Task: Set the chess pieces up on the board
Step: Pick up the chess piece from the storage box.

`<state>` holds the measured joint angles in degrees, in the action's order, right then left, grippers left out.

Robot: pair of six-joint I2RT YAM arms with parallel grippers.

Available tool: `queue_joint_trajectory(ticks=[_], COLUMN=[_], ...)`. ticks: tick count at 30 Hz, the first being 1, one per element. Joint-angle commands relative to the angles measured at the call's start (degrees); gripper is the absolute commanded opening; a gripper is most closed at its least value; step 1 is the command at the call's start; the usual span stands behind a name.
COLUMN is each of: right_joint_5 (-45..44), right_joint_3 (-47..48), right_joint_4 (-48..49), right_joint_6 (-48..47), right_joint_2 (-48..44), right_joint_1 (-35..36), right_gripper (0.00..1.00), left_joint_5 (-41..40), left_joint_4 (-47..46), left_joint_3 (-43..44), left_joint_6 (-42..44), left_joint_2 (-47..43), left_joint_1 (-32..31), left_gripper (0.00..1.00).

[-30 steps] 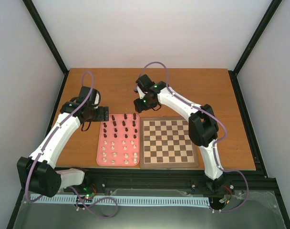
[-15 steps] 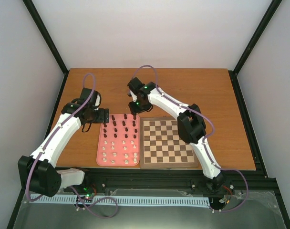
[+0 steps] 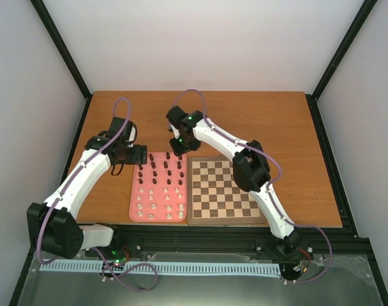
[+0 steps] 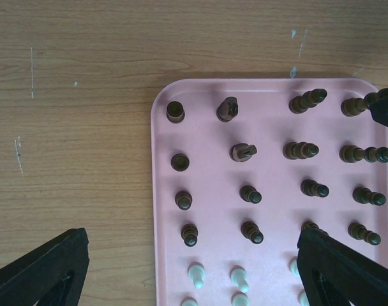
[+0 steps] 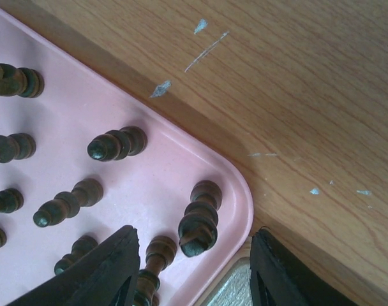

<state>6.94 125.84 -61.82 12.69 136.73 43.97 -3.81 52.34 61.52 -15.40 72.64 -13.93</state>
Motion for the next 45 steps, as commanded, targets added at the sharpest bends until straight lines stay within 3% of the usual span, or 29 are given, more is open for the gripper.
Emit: queue_joint_trajectory(ticks=[1,25,37,45], right_joint_5=[-1.18,-0.10,0.43,-1.35], right_joint_3=[3.18,7.03,7.14,6.75], right_joint_4=[-2.48,-3.78,-4.26,-4.29], right_joint_6=[-0.47,-2.02,-3.41,-3.25], right_joint_2=[2.46,6.30,5.66,-0.32], right_joint_1=[0.68,0.68,0.68,0.64], right_gripper=[0.47,0.33,0.04,0.03], left_joint_5=[0.04,-0.50,-0.43,-0.15], left_joint_4=[-0.83,-0.90,-1.01,-1.05], left_joint_3=[0.84,1.85,2.03,2.37], left_joint_6=[0.64,0.78,0.81,0.72], left_joint_2=[0.77,2.32,2.98,3.37], left_joint_1=[0.02,0.07,0.02,0.10], left_gripper=[1.00,1.00,1.00,1.00])
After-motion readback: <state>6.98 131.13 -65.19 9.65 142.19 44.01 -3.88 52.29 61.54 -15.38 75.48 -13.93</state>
